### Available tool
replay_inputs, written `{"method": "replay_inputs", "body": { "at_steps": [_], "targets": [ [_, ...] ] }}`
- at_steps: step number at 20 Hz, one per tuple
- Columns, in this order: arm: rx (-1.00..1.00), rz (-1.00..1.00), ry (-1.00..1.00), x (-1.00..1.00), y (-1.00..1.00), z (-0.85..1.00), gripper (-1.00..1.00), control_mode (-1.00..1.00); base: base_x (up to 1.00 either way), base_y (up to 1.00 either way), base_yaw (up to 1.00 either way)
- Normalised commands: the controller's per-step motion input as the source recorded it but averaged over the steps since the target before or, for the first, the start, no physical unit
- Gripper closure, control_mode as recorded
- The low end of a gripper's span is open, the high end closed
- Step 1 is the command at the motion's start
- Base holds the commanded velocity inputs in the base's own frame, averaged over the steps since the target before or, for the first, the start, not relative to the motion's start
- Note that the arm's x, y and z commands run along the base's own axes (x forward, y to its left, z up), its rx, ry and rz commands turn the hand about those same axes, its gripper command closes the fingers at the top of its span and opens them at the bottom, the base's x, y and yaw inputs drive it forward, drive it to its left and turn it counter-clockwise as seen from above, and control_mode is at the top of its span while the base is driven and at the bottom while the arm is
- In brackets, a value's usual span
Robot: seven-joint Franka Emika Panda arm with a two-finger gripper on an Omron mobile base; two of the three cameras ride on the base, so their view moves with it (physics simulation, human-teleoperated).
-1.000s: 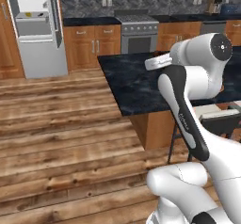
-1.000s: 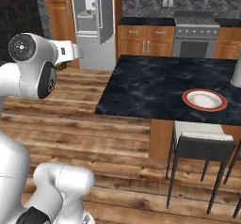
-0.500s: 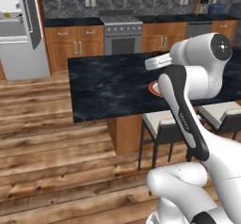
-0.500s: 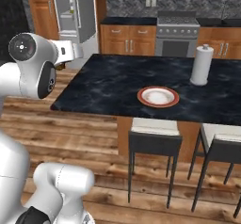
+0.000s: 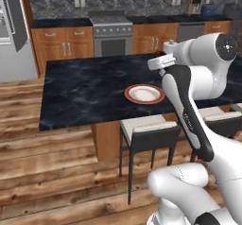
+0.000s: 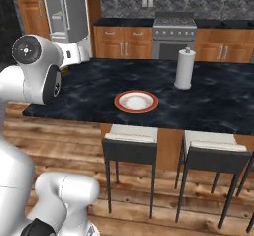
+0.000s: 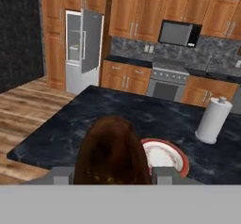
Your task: Take the cheese, fish, and sweet potato from the fridge and place them on the plate on the dining counter to create an appetizer plate.
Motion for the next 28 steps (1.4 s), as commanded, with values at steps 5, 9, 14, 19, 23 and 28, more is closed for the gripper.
{"method": "replay_inputs", "body": {
  "at_steps": [5,9,14,19,23,28],
  "targets": [
    [0.00,0.00,0.00,0.00,0.00,0.00,1.00,1.00,0.92,0.00,-0.01],
    [0.00,0.00,0.00,0.00,0.00,0.00,1.00,1.00,0.98,0.00,-0.02],
    [0.00,0.00,0.00,0.00,0.00,0.00,1.00,1.00,0.72,-0.15,-0.01],
    [0.00,0.00,0.00,0.00,0.00,0.00,1.00,1.00,0.45,-0.33,0.00],
    [0.00,0.00,0.00,0.00,0.00,0.00,1.00,1.00,0.34,-0.36,0.02],
    [0.00,0.00,0.00,0.00,0.00,0.00,1.00,1.00,0.27,-0.32,0.10]
  ]
}}
